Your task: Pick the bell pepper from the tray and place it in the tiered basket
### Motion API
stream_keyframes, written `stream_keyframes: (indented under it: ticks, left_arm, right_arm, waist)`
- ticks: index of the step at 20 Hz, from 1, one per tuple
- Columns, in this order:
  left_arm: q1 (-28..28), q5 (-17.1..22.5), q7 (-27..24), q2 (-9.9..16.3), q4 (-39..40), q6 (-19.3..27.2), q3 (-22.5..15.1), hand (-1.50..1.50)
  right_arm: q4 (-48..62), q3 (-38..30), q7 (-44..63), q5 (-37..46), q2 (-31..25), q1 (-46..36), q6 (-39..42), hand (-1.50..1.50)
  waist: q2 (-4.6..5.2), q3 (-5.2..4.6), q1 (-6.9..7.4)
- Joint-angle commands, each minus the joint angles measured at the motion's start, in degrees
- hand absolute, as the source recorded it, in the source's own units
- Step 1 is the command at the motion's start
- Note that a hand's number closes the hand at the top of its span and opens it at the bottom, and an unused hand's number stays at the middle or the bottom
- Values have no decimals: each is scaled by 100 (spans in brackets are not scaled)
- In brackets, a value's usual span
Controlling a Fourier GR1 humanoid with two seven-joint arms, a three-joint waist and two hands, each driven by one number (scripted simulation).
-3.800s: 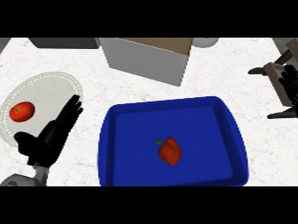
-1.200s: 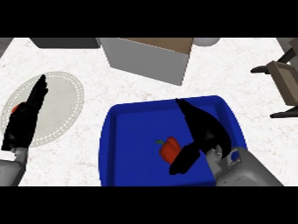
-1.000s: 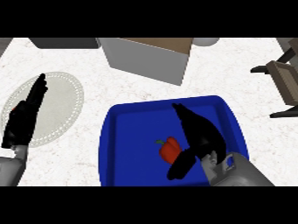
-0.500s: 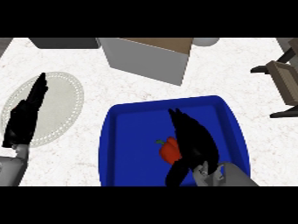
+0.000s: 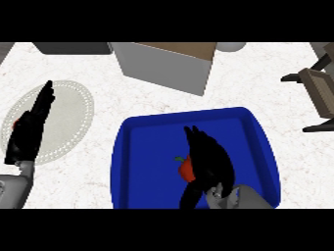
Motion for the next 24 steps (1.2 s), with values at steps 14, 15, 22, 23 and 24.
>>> stream_keyframes:
  ticks: [14,15,22,23,24]
  left_arm:
    - [158,-293,-194,-247,-116,-376,407,0]
    - [115,-288,-312,-289,169,-353,486,0]
    - [-34,-552,322,-523,-280,-438,368,0]
    - [16,-573,254,-557,-288,-387,395,0]
    - [176,-488,553,-502,-686,-460,389,0]
  right_arm:
    - [733,-558,-128,554,582,371,493,-150]
    - [1181,-346,-95,454,645,100,60,-150]
    - [1253,-166,-167,290,655,329,27,-150]
    - [1976,-410,-304,-82,656,-259,-43,-150]
    - [2111,-165,-551,-22,656,65,-231,150]
  waist:
    - [2,1,4]
    - [7,1,18]
    - [2,2,0]
    - [9,2,32]
    - [6,3,46]
